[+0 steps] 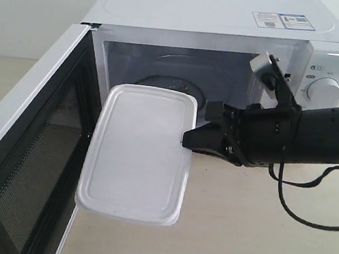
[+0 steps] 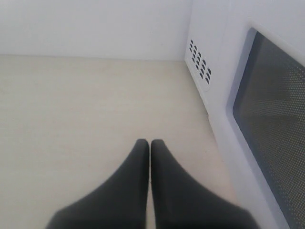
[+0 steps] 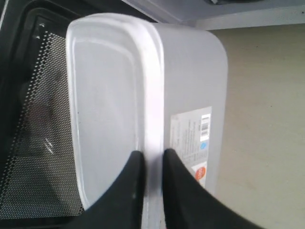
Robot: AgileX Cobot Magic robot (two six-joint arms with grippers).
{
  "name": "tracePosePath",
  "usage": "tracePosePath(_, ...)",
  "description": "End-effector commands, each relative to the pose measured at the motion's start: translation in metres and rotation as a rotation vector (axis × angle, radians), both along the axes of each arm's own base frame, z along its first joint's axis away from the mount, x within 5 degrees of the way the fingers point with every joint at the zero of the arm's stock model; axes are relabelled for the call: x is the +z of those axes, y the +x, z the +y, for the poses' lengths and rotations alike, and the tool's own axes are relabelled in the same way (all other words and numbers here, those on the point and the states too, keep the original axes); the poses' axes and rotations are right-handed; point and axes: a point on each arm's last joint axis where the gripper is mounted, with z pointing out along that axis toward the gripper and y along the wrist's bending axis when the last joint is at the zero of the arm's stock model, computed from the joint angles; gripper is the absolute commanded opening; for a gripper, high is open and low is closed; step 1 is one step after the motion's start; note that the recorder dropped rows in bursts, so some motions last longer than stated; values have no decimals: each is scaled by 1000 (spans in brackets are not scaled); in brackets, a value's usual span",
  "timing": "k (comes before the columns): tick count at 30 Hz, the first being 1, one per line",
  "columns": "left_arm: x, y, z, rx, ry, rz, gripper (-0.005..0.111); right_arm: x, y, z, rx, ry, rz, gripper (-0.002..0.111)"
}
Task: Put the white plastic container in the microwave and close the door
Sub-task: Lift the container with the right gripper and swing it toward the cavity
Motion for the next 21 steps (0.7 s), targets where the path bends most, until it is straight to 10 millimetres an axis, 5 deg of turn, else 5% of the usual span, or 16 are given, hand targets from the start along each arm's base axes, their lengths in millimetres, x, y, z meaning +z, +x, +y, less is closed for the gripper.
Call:
tracePosePath(1, -1, 0, 0, 0, -11, 2, 4, 14, -25, -5, -4, 43, -50, 0)
tracePosePath(11, -1, 0, 0, 0, -11, 2, 4, 17, -82, -15, 24, 74, -70, 0)
tracePosePath(21, -1, 0, 0, 0, -11, 2, 4, 10, -100, -15, 50, 101, -29, 0)
